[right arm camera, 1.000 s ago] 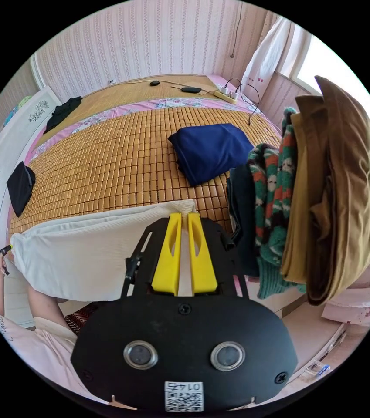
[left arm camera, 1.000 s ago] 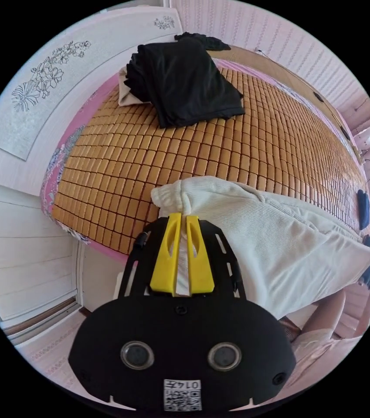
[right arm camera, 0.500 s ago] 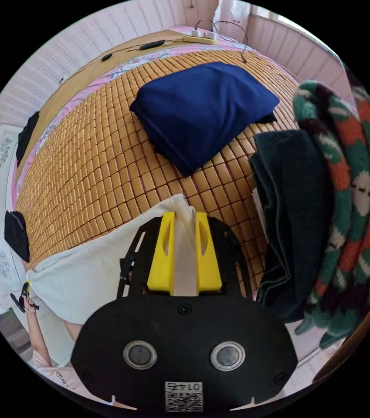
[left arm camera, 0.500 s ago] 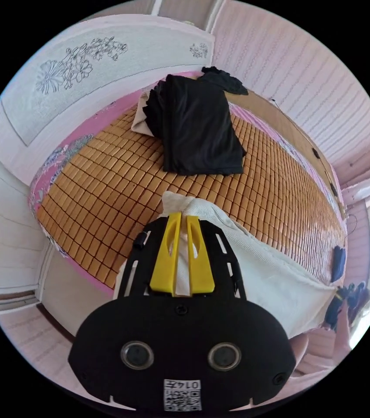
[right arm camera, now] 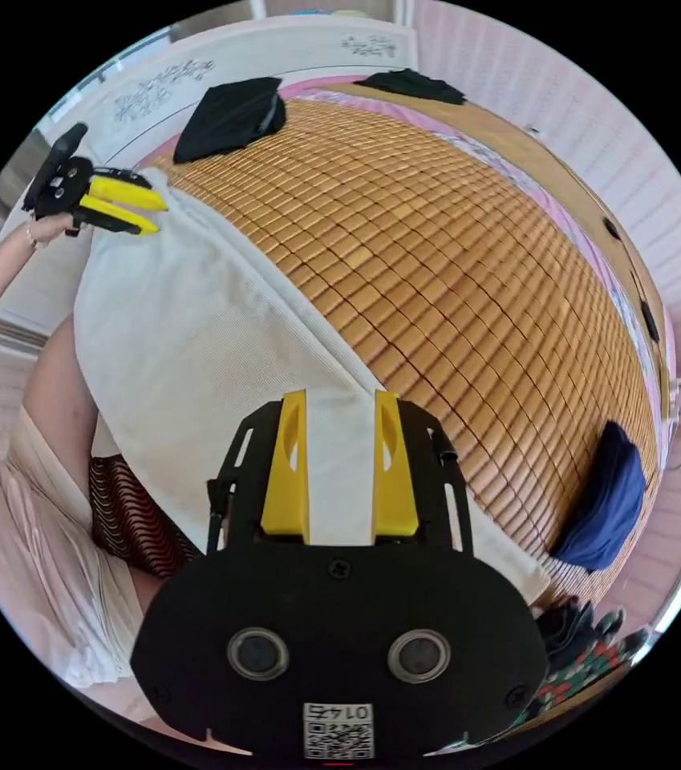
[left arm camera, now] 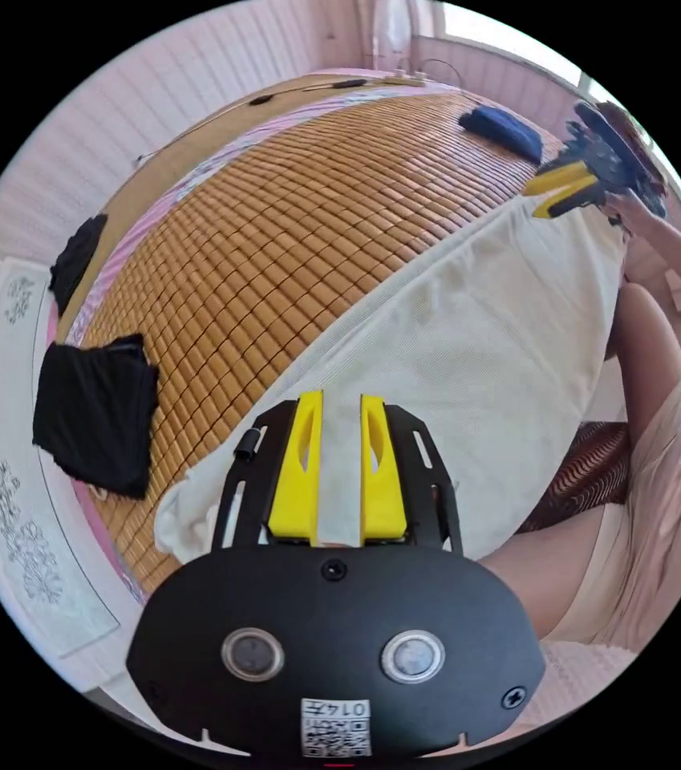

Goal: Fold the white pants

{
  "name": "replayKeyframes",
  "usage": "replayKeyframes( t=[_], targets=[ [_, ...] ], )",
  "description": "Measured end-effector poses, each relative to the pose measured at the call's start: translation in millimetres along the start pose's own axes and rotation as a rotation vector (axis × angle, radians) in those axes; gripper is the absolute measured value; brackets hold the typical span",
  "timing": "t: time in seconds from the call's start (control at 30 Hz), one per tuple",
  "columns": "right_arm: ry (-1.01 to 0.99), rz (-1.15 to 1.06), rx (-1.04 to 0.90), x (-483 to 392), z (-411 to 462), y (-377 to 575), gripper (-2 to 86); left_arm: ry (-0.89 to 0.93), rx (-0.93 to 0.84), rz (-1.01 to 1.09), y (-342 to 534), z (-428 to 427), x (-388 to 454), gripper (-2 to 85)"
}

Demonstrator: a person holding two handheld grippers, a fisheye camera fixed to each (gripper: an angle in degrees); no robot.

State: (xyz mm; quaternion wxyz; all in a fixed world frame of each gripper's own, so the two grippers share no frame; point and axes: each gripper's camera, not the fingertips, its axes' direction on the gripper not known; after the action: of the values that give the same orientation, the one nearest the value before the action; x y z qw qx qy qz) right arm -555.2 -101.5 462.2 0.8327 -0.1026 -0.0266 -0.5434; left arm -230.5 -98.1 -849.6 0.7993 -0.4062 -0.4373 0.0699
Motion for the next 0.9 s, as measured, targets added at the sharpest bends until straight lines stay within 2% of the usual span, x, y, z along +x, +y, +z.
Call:
replayKeyframes(
  t=[0.07,0.13,0.2,0.27,0.33,0.4,0.47,0.57,0.6,0.67,0.73,0.77,0.83,0.9],
  targets=[
    [-0.004,-0.016,-0.080,-4.7,20.1,-17.9,9.2,-0.021,-0.020,0.047,-36.3,15.5,22.6,8.2],
    [-0.049,-0.008,-0.104,2.8,17.8,-18.9,5.6,-0.014,-0.126,0.054,-60.1,48.8,32.0,6.3],
    [-0.090,-0.027,-0.079,6.6,0.1,-11.0,3.6,0.039,-0.099,0.007,-61.4,47.0,27.6,0.4],
    [-0.064,-0.046,-0.055,7.5,-14.8,-2.2,2.8,0.088,-0.042,-0.043,-58.7,26.3,22.9,-0.4],
    [-0.053,0.004,-0.027,16.9,-15.1,0.8,2.9,0.063,0.091,-0.093,-53.0,-5.3,23.4,-0.7],
    [-0.092,0.068,-0.055,28.2,7.3,0.5,4.1,0.062,0.130,-0.165,-56.2,-1.0,19.9,-0.7],
    [-0.166,0.135,-0.091,37.9,28.8,7.7,5.8,0.096,0.043,-0.202,-66.8,32.3,21.2,-0.4],
    [-0.184,0.264,0.050,49.8,-3.5,52.1,7.4,0.150,0.037,-0.292,-67.6,45.2,21.5,1.9],
    [-0.170,0.311,0.099,51.1,-19.3,83.4,7.8,0.183,0.024,-0.329,-65.9,39.3,19.3,4.2],
    [-0.127,0.415,0.146,53.0,-37.8,143.2,8.1,0.119,0.034,-0.299,-58.4,17.9,32.5,5.8],
    [0.002,0.656,0.133,58.9,-48.3,239.9,8.1,0.065,0.050,-0.179,-45.6,-16.5,73.5,6.2],
    [0.035,0.735,0.122,61.0,-48.9,266.2,8.1,0.083,0.052,-0.142,-42.4,-23.4,87.3,6.3],
    [0.104,1.061,0.074,69.2,-44.4,369.2,8.4,0.187,0.038,0.011,-32.7,-40.2,156.3,6.7],
    [0.037,1.237,0.099,73.5,-38.8,429.8,9.1,0.252,0.024,0.116,-30.0,-43.6,215.2,7.5]
  ],
)
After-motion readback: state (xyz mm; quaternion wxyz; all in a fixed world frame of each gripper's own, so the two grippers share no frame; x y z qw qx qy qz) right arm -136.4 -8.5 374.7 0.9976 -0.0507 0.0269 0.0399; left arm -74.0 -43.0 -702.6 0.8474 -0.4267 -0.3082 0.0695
